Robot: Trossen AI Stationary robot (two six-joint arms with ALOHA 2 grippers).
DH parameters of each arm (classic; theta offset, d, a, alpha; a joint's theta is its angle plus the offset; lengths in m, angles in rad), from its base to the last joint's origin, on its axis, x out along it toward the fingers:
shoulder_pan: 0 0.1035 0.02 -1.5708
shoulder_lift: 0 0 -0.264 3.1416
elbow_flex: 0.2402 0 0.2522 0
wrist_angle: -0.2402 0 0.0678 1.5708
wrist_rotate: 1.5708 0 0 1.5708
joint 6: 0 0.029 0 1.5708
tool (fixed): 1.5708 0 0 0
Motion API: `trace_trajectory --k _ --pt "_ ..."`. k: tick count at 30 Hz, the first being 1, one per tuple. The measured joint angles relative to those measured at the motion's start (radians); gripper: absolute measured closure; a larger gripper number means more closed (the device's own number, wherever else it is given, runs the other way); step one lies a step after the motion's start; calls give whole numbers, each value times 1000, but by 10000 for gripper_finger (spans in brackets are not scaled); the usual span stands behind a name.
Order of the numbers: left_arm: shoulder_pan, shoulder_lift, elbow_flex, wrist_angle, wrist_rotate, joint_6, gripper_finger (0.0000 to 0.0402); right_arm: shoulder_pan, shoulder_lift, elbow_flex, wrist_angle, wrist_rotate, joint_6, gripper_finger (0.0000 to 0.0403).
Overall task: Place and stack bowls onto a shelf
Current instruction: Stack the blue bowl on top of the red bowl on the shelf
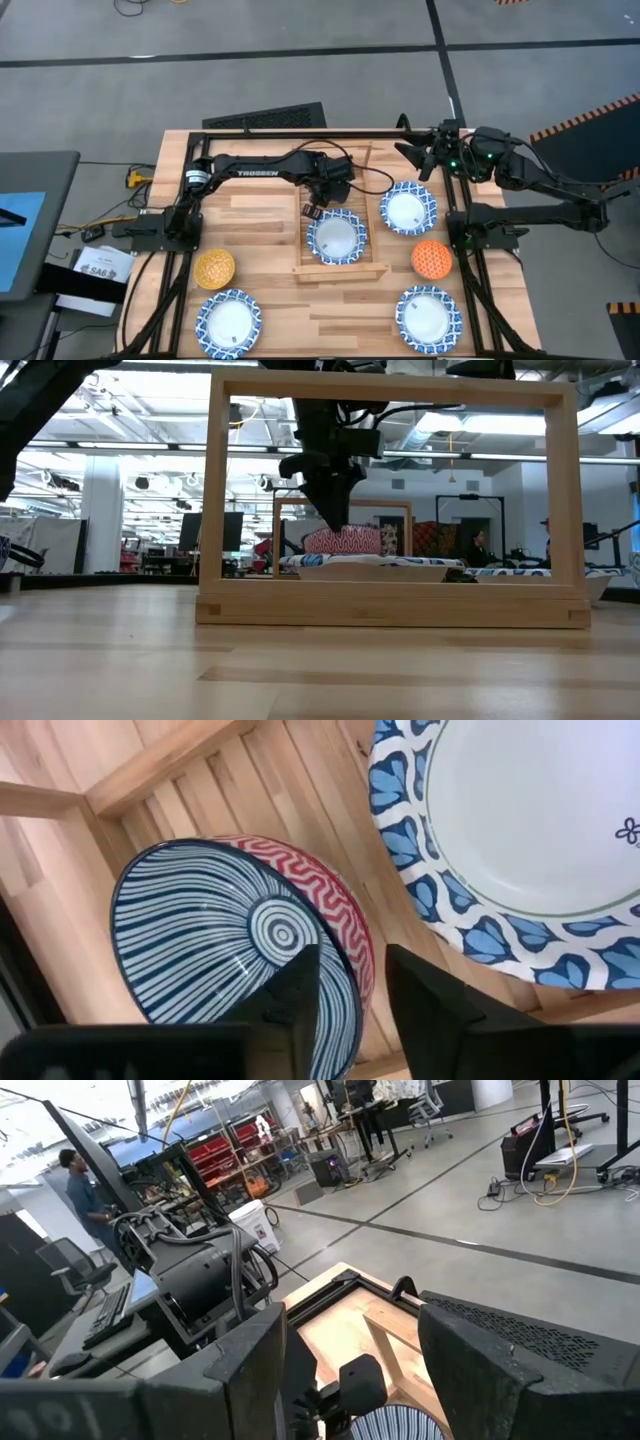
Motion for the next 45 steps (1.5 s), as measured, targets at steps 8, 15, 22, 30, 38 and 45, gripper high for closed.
trace_trajectory --k 8,15,22,30,38,45 --pt "15 -66 1 4 4 -66 248 0 0 0 0 0 0 148" --pt "99 -158 -14 54 241 -454 245 0 0 0 -2 0 0 148" --pt "82 -352 -411 572 270 -750 338 0 0 0 -6 0 0 148" --pt "-89 -470 -876 1284 -157 -1029 400 -1 0 0 -23 1 0 148" --pt "-135 -335 -897 1472 -299 -1093 401 -1 0 0 -30 2 0 148" --pt "-152 -273 -857 1408 -442 -1197 401 -1 0 0 -58 5 0 148"
